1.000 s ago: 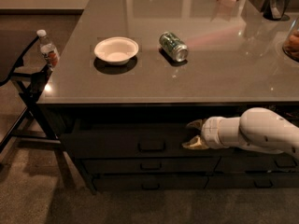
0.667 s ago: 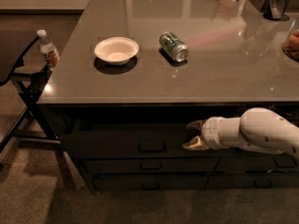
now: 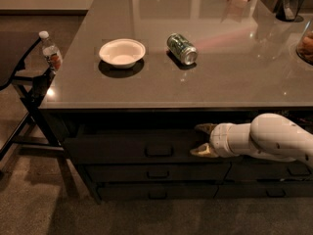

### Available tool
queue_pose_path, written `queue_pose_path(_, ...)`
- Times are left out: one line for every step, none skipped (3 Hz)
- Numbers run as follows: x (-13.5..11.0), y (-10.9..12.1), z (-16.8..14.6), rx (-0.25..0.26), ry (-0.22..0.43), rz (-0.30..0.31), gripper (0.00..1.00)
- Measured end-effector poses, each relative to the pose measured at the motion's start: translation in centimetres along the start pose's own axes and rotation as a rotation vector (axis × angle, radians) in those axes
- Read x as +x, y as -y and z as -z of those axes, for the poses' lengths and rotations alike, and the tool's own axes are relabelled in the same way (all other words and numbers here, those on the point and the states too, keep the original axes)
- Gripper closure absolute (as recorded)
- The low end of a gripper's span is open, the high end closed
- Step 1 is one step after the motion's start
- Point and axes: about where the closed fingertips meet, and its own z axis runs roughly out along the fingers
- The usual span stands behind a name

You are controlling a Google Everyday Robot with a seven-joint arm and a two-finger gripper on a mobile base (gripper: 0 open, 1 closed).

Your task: Open top drawer

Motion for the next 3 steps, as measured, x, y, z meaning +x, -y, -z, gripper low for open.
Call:
queue_pose_path(0.3, -0.4, -0.1, -0.005, -0.003, -0.002, 0.60)
queue_pose_path(1.1, -1.8, 0.5, -0.026, -0.005, -0.003, 0.85)
queue_pose_path(0.8, -1.6, 1.0, -0.027, -0.005, -0.003, 1.00)
